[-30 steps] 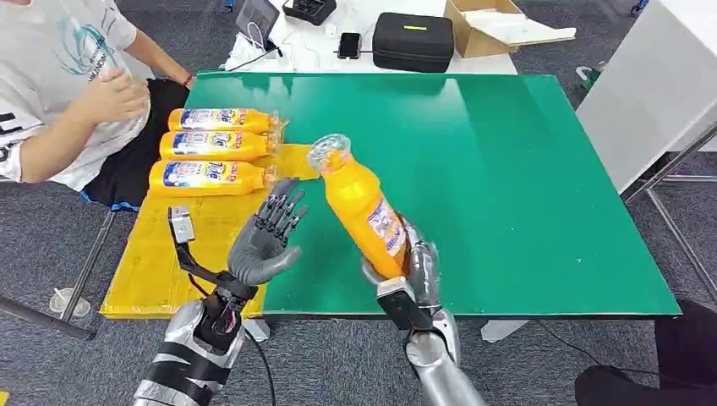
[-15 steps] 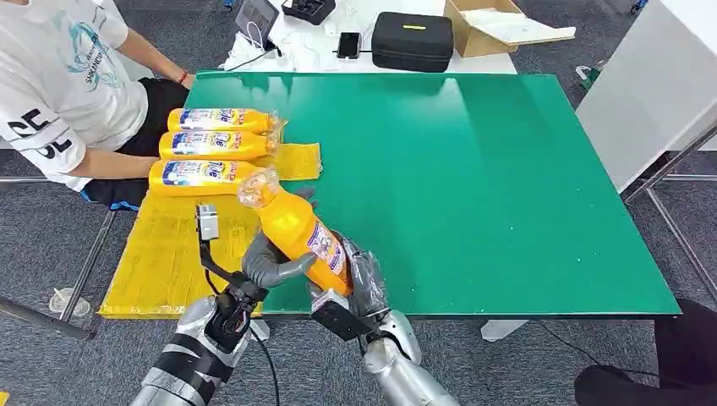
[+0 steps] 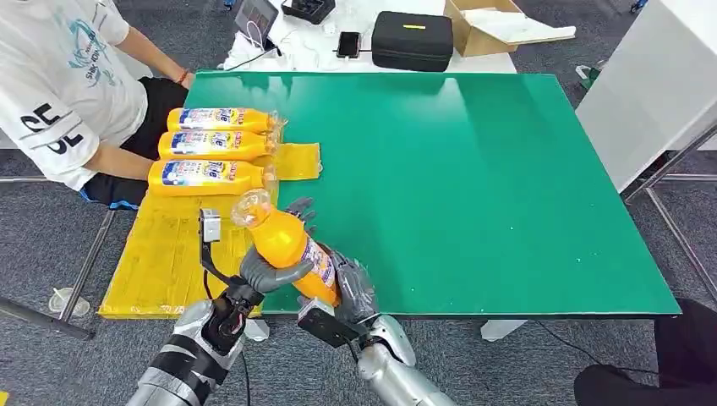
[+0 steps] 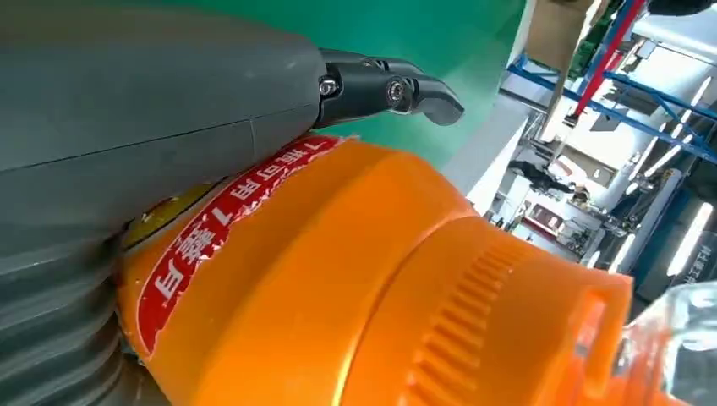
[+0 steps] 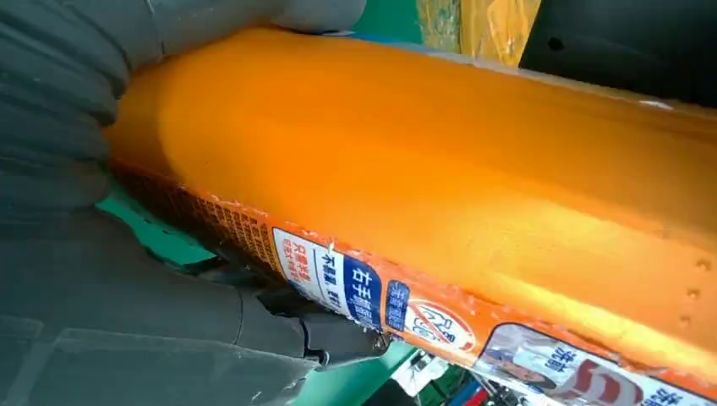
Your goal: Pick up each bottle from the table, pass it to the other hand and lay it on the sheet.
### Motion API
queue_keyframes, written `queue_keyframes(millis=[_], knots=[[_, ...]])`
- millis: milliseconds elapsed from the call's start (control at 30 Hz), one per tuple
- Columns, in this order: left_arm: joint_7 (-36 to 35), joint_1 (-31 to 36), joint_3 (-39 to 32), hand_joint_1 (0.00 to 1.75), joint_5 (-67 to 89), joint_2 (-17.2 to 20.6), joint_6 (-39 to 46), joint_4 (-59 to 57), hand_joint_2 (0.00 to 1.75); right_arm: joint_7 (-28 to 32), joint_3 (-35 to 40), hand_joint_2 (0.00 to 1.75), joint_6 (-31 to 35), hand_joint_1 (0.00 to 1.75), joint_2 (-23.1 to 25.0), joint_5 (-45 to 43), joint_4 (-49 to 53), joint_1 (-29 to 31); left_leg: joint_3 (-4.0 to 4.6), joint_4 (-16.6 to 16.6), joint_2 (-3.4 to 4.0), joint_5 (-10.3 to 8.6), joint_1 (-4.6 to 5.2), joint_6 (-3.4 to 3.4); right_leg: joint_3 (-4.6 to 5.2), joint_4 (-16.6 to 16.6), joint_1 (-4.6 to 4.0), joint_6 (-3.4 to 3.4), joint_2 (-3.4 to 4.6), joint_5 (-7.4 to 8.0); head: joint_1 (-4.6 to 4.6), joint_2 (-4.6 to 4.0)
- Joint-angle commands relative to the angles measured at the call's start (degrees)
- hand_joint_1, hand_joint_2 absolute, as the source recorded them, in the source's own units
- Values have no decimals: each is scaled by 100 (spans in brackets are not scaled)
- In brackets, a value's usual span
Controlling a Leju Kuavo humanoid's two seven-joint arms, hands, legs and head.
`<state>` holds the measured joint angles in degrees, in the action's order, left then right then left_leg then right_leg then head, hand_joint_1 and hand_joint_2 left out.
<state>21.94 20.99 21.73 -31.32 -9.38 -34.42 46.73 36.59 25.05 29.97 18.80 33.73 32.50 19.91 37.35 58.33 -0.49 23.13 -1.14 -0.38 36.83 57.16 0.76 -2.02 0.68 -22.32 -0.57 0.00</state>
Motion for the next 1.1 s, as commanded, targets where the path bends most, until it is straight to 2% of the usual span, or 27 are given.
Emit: queue_keyframes(millis=[33,67,267,333,433,467,500,533,567,600,633,767,867,900,1000,1067,1100], knots=[[100,237,297,162,-24,-51,-68,-93,175,-101,464,175,-178,175,54,52,-659,98,-36,1,-7,15,-3,9,-43,-3,-7,9,-19,-17,0,0],[81,191,261,175,-66,-66,-81,-16,175,-101,459,175,-181,175,45,36,-651,107,-15,0,-5,6,0,5,-19,-1,-3,5,-12,-9,0,0],[33,65,145,175,-236,-97,-177,217,175,-142,411,175,-164,175,18,-13,-566,127,-33,4,-10,16,-2,9,-41,2,-7,9,-22,-19,0,0],[-20,20,125,175,-277,-90,-159,331,175,-153,383,175,-134,171,-6,-21,-528,138,-9,1,-7,5,-1,5,-15,0,-3,5,-13,-8,0,0],[-33,18,114,175,-274,-82,-132,374,175,-149,340,175,-120,175,-34,-47,-487,167,-8,2,-8,5,-2,5,-13,0,-4,5,-15,-8,0,0],[-33,18,114,175,-274,-82,-132,374,175,-149,340,175,-120,175,-34,-47,-487,167,-38,6,-10,19,-3,11,-48,1,-9,10,-24,-22,0,0],[-33,18,114,175,-274,-82,-132,374,175,-149,340,175,-120,175,-34,-47,-487,167,-10,3,-14,6,-1,7,-17,1,-4,5,-22,-11,2,0],[-33,20,90,175,-257,-84,-66,378,175,-165,319,175,-75,169,-42,-48,-461,168,-26,4,-15,12,-2,10,-35,1,-6,7,-27,-18,2,0],[-25,25,69,175,-259,-83,-46,390,175,-169,283,175,-5,155,-52,-59,-427,184,-25,2,-11,11,-1,9,-32,0,-5,7,-22,-16,0,0],[-15,26,33,175,-259,-84,-2,408,175,-169,234,175,42,45,-64,-87,-389,198,-11,2,-8,6,-1,6,-16,-1,-3,5,-15,-9,2,0],[-1,32,7,175,-257,-76,13,439,175,-177,187,175,96,0,-75,-110,-349,217,-21,4,-9,11,-1,9,-28,1,-5,7,-19,-14,2,0],[37,71,-174,175,-170,-34,240,616,175,-277,-2,175,42,0,-133,-248,-137,304,0,2,-8,1,1,5,-4,1,-1,3,-14,-4,0,0],[14,69,-186,175,-150,-35,251,626,175,-304,10,175,33,0,-139,-230,-102,286,-19,3,-7,8,0,9,-25,1,-4,7,-17,-11,2,0],[14,69,-186,175,-150,-35,251,626,175,-304,10,0,33,0,-139,-230,-102,286,-3,-1,-5,0,1,5,-6,-1,-1,3,-11,-3,2,0],[452,166,-484,175,446,-23,973,791,175,-206,-202,0,-39,0,-177,-475,287,243,-21,3,-8,10,-1,8,-28,1,-5,8,-18,-13,2,0],[725,348,-848,175,1090,18,1763,890,175,-192,-343,0,-287,0,-281,-753,1043,95,6,4,-7,0,-1,4,1,3,-3,4,-13,-2,2,0],[892,493,-1057,175,1463,61,2164,878,175,-210,-368,0,-517,0,-347,-922,1516,-3,-11,9,-11,8,-2,8,-19,6,-6,8,-21,-11,0,0]])
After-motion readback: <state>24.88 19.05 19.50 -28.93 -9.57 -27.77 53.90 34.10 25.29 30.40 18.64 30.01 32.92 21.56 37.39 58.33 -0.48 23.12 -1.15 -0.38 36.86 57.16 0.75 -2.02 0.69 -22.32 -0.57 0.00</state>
